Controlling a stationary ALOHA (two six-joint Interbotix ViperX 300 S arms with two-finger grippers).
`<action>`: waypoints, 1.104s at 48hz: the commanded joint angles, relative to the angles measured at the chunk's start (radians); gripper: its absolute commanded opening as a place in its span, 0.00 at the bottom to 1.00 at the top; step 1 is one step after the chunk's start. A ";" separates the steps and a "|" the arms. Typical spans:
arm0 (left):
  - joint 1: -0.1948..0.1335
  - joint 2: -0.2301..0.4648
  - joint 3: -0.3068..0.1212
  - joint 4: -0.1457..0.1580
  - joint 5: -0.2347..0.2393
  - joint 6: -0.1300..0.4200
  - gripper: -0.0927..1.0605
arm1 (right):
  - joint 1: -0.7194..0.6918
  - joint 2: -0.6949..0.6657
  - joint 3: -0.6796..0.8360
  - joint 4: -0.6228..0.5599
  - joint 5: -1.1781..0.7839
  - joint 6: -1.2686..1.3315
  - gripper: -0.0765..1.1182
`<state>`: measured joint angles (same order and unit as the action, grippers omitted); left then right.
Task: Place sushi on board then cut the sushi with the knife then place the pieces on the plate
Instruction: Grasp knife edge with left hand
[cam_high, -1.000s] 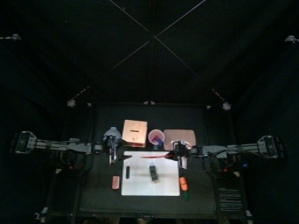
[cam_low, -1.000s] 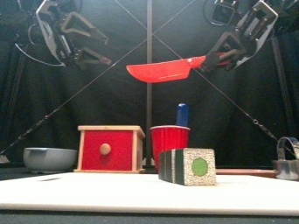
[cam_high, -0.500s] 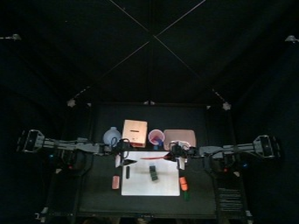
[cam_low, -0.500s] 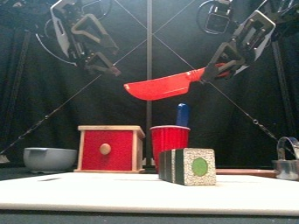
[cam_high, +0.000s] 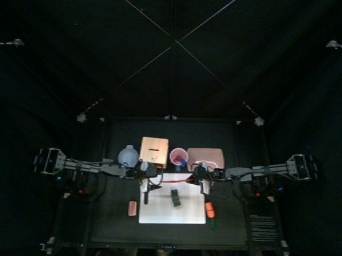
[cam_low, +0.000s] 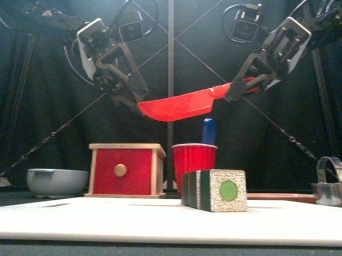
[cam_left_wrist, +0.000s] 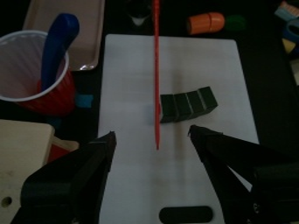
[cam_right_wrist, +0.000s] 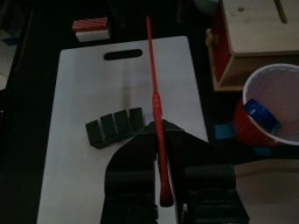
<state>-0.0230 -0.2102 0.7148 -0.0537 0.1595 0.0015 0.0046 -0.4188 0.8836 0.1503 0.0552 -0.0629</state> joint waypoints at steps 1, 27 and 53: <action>0.000 0.026 -0.043 0.009 -0.006 -0.002 0.93 | 0.000 -0.008 -0.026 0.002 -0.008 -0.002 0.38; 0.003 0.097 -0.067 0.011 -0.055 -0.002 0.93 | 0.005 0.021 -0.026 0.002 -0.009 -0.002 0.38; 0.005 0.110 -0.072 0.032 -0.058 0.000 0.71 | 0.009 0.026 -0.028 0.003 -0.012 0.000 0.38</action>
<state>-0.0215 -0.0936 0.6703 -0.0261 0.1089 0.0015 0.0107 -0.3835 0.8820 0.1503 0.0506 -0.0629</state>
